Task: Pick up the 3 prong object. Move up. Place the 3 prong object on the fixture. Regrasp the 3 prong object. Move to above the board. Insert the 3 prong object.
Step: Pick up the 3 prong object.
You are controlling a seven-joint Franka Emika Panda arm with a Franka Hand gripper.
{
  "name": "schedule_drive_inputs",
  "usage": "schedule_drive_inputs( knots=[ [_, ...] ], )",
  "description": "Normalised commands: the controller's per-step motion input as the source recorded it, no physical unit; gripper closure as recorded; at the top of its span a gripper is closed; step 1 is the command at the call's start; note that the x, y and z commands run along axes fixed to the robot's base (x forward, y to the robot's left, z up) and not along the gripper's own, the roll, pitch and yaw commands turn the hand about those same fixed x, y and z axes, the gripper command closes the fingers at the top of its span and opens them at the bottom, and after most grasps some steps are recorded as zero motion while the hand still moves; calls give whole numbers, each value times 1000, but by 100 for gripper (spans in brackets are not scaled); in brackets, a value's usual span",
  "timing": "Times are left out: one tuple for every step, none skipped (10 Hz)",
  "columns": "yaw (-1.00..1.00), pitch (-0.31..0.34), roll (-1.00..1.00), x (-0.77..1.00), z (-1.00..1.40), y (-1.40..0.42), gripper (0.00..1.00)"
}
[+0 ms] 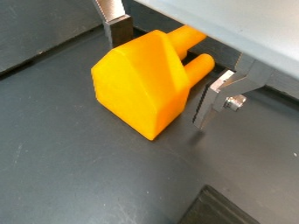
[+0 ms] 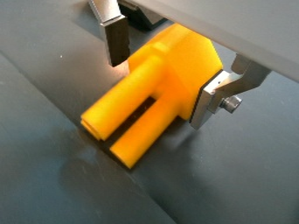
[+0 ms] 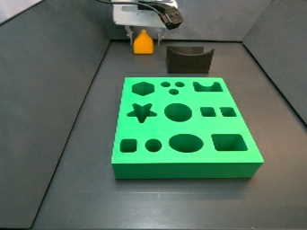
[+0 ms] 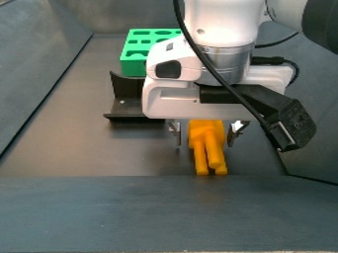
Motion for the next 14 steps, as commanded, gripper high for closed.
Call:
schedule_drive_inputs(
  knots=[
    [237, -131, 67, -174, -37, -140, 0],
    [280, -134, 116, -166, -34, -254, 0],
    [206, -106, 11, -109, -43, -100, 0],
    [109, -136, -11, -174, -71, -26, 0],
    [63, -94, 0, -97, -40, -69, 0],
    [77, -97, -11, -146, -37, 0, 0],
    [0, 0, 0, 0, 0, 0, 100],
    [0, 0, 0, 0, 0, 0, 100],
    [0, 0, 0, 0, 0, 0, 100],
    [0, 0, 0, 0, 0, 0, 100],
    [0, 0, 0, 0, 0, 0, 100],
    [0, 0, 0, 0, 0, 0, 100],
    [0, 0, 0, 0, 0, 0, 100],
    [0, 0, 0, 0, 0, 0, 100]
  ],
)
